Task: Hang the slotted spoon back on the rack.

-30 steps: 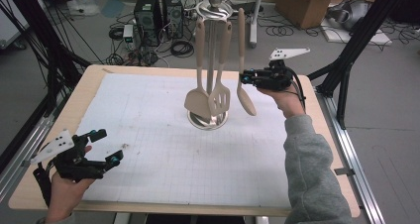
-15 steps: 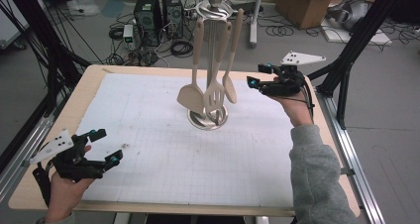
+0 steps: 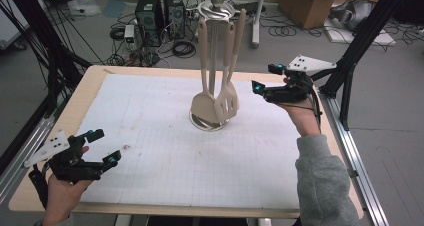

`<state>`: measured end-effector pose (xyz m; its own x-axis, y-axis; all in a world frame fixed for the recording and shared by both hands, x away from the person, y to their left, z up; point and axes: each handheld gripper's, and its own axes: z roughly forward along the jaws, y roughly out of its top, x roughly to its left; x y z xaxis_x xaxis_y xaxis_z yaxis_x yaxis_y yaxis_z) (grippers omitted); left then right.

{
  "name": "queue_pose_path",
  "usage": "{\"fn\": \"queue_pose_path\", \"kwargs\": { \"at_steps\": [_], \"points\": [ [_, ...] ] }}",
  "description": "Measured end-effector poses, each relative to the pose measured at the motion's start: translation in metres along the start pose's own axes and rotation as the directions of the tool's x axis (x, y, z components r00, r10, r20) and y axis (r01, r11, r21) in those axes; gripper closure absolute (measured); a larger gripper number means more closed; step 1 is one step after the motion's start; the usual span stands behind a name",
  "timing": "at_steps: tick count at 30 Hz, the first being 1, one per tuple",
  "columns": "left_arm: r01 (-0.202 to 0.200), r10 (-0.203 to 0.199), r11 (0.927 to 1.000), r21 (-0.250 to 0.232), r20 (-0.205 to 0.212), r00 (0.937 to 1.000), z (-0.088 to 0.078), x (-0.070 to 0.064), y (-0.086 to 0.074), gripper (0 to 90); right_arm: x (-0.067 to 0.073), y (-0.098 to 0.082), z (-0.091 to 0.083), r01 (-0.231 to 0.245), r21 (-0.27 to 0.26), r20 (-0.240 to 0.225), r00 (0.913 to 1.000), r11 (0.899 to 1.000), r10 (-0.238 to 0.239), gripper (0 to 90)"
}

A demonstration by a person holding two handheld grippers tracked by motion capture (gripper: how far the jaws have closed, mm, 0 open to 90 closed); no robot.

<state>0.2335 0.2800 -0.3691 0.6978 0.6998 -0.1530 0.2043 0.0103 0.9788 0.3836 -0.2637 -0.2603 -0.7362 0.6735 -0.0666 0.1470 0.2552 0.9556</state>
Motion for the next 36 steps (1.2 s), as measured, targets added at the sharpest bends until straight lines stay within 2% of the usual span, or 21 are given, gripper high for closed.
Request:
{"fn": "queue_pose_path", "kwargs": {
  "at_steps": [5,13,18,19,22,24,28,31,36],
  "points": [
    [-0.003,0.003,1.0000,-0.001,0.006,1.0000,0.002,-0.003,0.001,1.7,0.004,-0.009,-0.009,-0.016,0.000,-0.002,0.9999,1.000,0.016,15.8],
    [-0.013,0.013,0.9999,-0.009,0.013,0.9998,0.008,-0.010,0.006,1.8,0.013,-0.030,-0.029,-0.065,-0.020,0.028,0.9974,0.998,0.066,15.6],
    [-0.019,0.019,0.9998,0.000,0.025,0.9995,0.016,-0.011,0.006,1.7,0.021,-0.045,-0.039,-0.066,-0.030,0.065,0.9955,0.997,0.068,15.4],
    [-0.020,0.020,0.9998,0.003,0.024,0.9995,0.017,-0.011,0.006,1.8,0.023,-0.048,-0.041,-0.054,-0.030,0.081,0.9951,0.998,0.056,15.4],
    [-0.017,0.017,0.9998,-0.008,0.008,0.9998,0.020,-0.009,0.006,1.8,0.027,-0.059,-0.047,-0.057,-0.024,0.103,0.9929,0.998,0.060,15.5],
    [-0.025,0.024,0.9994,-0.023,-0.018,0.9995,0.022,-0.008,0.007,1.7,0.027,-0.067,-0.051,-0.088,0.011,0.145,0.9857,0.996,0.085,15.5],
    [-0.021,0.020,0.9994,-0.029,-0.042,0.9989,0.024,-0.005,0.005,1.7,0.028,-0.083,-0.064,-0.114,-0.013,0.184,0.9763,0.993,0.114,15.5],
    [-0.013,0.011,0.9995,-0.029,-0.054,0.9985,0.025,-0.002,0.004,1.7,0.032,-0.092,-0.073,-0.133,-0.029,0.193,0.9717,0.991,0.136,15.5],
    [-0.018,0.016,0.9994,-0.029,-0.056,0.9983,0.023,-0.003,0.005,1.7,0.043,-0.107,-0.079,-0.140,-0.031,0.190,0.9713,0.990,0.143,15.5]
  ]
}}
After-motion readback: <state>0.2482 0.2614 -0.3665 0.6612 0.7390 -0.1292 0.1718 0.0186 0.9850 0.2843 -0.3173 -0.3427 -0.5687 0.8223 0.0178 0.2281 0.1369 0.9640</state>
